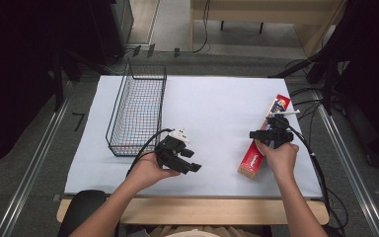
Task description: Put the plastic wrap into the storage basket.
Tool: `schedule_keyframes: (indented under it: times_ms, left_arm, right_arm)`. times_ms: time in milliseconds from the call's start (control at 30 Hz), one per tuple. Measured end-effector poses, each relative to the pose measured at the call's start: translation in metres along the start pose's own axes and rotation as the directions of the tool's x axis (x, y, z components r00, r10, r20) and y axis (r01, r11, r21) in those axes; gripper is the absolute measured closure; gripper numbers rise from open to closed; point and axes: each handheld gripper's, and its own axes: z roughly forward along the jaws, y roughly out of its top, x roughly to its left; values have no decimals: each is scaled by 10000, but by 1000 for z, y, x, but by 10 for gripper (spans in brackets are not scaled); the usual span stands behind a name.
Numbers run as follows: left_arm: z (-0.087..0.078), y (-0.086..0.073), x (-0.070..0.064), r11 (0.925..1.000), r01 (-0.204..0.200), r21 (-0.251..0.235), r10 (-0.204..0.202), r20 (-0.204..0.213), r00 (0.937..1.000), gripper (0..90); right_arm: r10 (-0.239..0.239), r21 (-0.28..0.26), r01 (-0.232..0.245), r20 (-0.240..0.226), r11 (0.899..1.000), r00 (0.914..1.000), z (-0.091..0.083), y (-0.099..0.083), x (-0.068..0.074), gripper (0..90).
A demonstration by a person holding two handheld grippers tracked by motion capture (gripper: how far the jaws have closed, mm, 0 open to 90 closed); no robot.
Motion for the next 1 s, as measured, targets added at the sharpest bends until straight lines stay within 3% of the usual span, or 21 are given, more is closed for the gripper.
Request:
schedule_keyframes:
  times_ms: [200, 300, 467, 567, 633, 767, 900, 967, 1000]
  left_arm:
    - [0, 0, -1, 10000, 5, -16, -5, 25, 10000, 397]
    - [0, 1, -1, 9998, 193, -88, -191, 231, 9996, 395]
    - [-2, 2, -2, 9999, 30, -138, -28, 164, 9999, 391]
    - [-2, 2, 0, 9998, 110, -154, -107, 161, 9998, 390]
    - [-3, 2, 0, 9998, 147, -166, -142, 281, 9995, 390]
    - [-7, 3, -1, 9991, 186, -383, -173, 326, 9993, 391]
    - [-6, 2, 0, 9991, 227, -360, -217, 275, 9994, 391]
    - [-7, 2, 1, 9993, 201, -328, -193, 248, 9995, 390]
    - [-7, 2, 1, 9994, 167, -315, -160, 225, 9996, 390]
  right_arm:
    - [-78, 6, 78, 155, 10000, 9998, 5, -5, 4, 20]
    - [-349, 548, 328, 374, 9980, 9987, 14, -5, 7, 7]
    - [-318, 735, 285, 429, 9969, 9986, 12, 0, 5, 82]
    - [-710, 697, 673, 518, 9953, 9961, 7, 1, 7, 172]
    - [-1006, 647, 992, 186, 9930, 9948, 4, 2, 6, 227]
    - [-962, 784, 997, -475, 9919, 9942, 1, 5, 2, 301]
    - [-1397, 804, 1402, -123, 9868, 9901, -1, 6, 2, 396]
    - [-2066, 811, 2038, 278, 9756, 9780, -2, 5, 5, 410]
    - [-2133, 892, 2091, 396, 9738, 9762, -3, 6, 6, 411]
